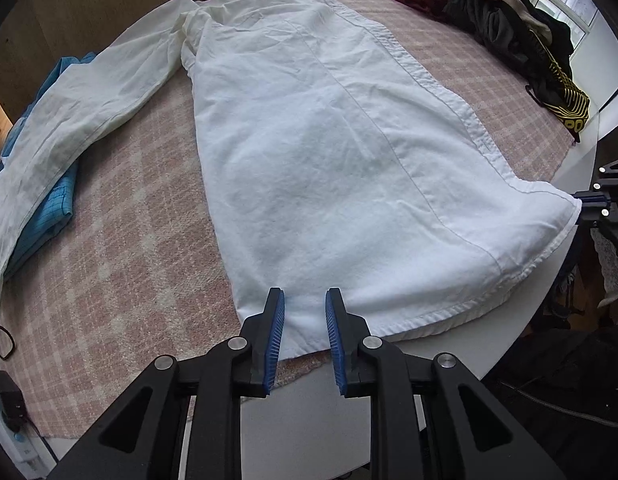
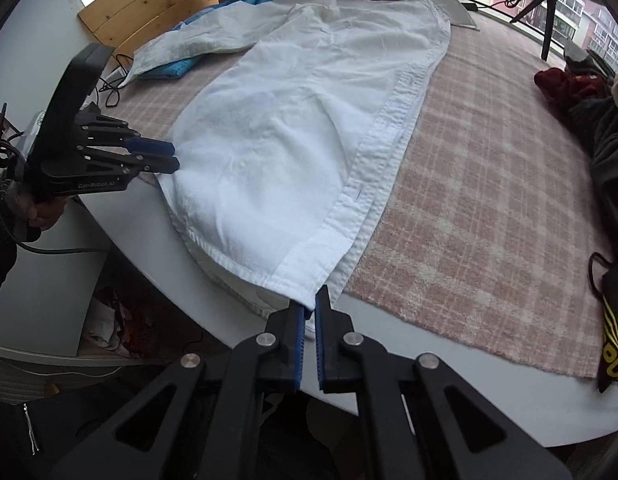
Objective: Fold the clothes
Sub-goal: 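Pinch the white shirt hem corner with the right gripper and tug it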
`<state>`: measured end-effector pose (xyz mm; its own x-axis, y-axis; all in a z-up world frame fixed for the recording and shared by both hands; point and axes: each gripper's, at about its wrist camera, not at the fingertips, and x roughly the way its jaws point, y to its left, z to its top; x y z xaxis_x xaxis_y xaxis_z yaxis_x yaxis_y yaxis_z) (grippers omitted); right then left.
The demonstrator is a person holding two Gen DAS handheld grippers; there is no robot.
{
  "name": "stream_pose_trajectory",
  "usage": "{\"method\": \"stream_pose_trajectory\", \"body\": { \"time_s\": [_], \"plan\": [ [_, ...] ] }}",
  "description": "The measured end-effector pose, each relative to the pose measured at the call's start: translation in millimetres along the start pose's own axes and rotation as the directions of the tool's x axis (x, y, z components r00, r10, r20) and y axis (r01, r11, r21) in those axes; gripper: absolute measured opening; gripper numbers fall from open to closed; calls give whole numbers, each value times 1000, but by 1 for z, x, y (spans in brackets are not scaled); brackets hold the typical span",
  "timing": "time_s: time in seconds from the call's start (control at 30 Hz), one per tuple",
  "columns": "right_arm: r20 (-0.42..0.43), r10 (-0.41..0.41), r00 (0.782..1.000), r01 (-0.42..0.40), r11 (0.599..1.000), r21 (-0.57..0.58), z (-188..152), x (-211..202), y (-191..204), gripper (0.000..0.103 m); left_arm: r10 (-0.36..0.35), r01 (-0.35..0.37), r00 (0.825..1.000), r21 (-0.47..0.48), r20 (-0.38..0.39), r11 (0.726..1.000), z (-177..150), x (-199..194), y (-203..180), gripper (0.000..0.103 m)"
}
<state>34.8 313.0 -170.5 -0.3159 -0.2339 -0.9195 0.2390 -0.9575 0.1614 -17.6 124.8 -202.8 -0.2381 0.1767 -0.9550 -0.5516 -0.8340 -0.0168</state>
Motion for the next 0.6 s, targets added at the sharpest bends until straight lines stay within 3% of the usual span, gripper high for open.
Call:
{"method": "stream_pose_trajectory", "body": {
  "time_s": [0.1,0.2,0.23,0.27,0.4,0.5,0.6],
  "plan": [
    [-3,-22,1000,22,1000,9,3,6,-1,5,9,-9,1000,8,-3,1000,0,-1,-1,21],
    [-9,-13,1000,13,1000,22,-2,9,-2,13,5,-5,1000,2,-3,1000,0,-2,2,21],
    [-10,-6,1000,6,1000,26,-4,9,-3,12,5,-5,1000,3,-3,1000,-1,-3,2,21],
    [-11,3,1000,-3,1000,29,-6,9,-4,4,5,-5,1000,4,-2,1000,-1,-3,2,21],
    [12,45,999,-45,998,46,-10,2,-6,3,13,-13,1000,0,-4,1000,-1,-9,2,21],
    [38,90,995,-93,992,84,-11,-2,-13,3,-34,32,999,42,40,999,1,-24,-19,21],
    [49,130,990,-135,983,121,-16,1,-21,3,-65,58,997,140,47,988,6,-26,-52,36]
  ]
}}
